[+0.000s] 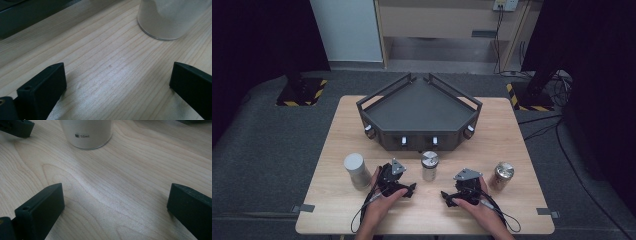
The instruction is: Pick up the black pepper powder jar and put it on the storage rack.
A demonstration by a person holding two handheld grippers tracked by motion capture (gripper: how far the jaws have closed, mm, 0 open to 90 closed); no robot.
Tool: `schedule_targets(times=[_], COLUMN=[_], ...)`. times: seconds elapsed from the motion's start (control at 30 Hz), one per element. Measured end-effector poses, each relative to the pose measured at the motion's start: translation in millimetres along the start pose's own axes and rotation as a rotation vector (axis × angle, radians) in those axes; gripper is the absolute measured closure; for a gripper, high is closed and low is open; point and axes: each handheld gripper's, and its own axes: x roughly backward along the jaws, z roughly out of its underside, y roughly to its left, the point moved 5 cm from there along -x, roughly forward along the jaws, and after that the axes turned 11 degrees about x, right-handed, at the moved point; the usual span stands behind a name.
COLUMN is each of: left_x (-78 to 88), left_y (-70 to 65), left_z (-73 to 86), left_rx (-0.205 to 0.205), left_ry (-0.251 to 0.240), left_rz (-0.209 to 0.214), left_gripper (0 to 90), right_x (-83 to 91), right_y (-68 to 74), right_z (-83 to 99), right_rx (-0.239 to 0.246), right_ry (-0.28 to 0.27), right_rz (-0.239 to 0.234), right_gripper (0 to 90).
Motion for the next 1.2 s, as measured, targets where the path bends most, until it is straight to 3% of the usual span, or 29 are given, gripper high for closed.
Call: schedule_targets(times=[0.53,0.7,0.93,1.07,1.2], left_x=[0.3,4.8,17.2,19.4,21.4], left_y=[0.0,0.6,-5.3,-10.8,-13.2], left_z=[0.1,4.3,0.2,-2.7,-3.3], left_rx=[-0.004,0.013,-0.008,-0.056,-0.058], left_ry=[-0.001,-0.033,-0.042,-0.011,-0.017], left_rz=[0.001,-0.010,-0.012,-0.032,-0.024], left_gripper=[0.0,4.2,3.7,3.7,3.6], right_x=[1.3,1.9,2.2,2.2,2.2], right_y=[2.2,3.7,4.4,4.4,4.6], right_z=[0.9,1.1,1.3,1.4,1.5], right_rx=[0.002,-0.003,-0.003,-0.003,-0.004], right_ry=[0.000,0.001,0.001,0.001,0.000], right_rz=[0.001,0.005,0.006,0.006,0.007], right_gripper=[1.1,1.1,1.1,1.1,1.1])
